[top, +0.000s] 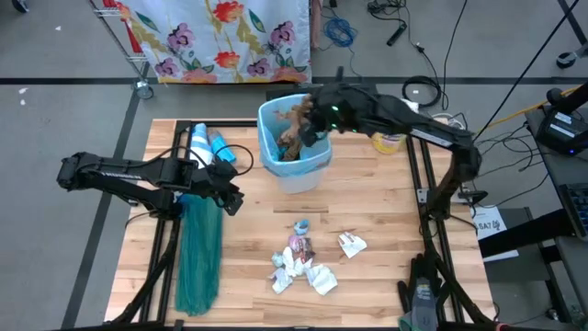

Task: Place trash/remove bag and relplace
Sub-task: Put the brown napkin into the trash bin, then put the white paper into the trash bin

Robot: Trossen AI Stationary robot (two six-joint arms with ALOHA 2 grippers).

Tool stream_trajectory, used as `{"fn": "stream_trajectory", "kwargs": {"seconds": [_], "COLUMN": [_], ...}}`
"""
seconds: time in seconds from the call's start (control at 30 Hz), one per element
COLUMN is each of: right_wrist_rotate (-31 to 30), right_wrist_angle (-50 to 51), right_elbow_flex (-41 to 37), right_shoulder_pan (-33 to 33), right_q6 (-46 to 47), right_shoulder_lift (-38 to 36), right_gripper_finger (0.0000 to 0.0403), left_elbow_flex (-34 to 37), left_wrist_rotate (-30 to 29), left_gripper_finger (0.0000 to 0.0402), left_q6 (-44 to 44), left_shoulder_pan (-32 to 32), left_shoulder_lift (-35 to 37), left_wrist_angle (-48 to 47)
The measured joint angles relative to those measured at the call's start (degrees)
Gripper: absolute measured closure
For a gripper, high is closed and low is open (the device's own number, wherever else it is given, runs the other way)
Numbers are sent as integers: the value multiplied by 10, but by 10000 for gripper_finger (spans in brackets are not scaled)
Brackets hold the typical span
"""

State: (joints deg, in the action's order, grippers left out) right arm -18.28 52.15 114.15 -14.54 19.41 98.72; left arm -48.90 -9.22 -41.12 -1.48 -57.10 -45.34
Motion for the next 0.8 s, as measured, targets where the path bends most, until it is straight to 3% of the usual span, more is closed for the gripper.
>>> {"fn": "stream_trajectory", "kwargs": {"seconds": [0.23, 0.53, 0.8], "right_wrist_rotate": [110, 112, 110], "right_wrist_angle": [-46, -25, 116], "right_elbow_flex": [0, 0, 0], "right_shoulder_pan": [-40, -50, -37], "right_q6": [5, -6, 33], "right_shoulder_lift": [50, 24, -59], "right_gripper_finger": [343, 251, 236], "left_elbow_flex": [0, 0, 0], "left_wrist_rotate": [-1, -1, -3], "left_gripper_finger": [265, 265, 265], "left_q6": [3, 29, 29], "left_shoulder_pan": [0, 0, 0], "left_shoulder_lift": [0, 0, 0], "left_wrist_angle": [-1, -2, -2]}}
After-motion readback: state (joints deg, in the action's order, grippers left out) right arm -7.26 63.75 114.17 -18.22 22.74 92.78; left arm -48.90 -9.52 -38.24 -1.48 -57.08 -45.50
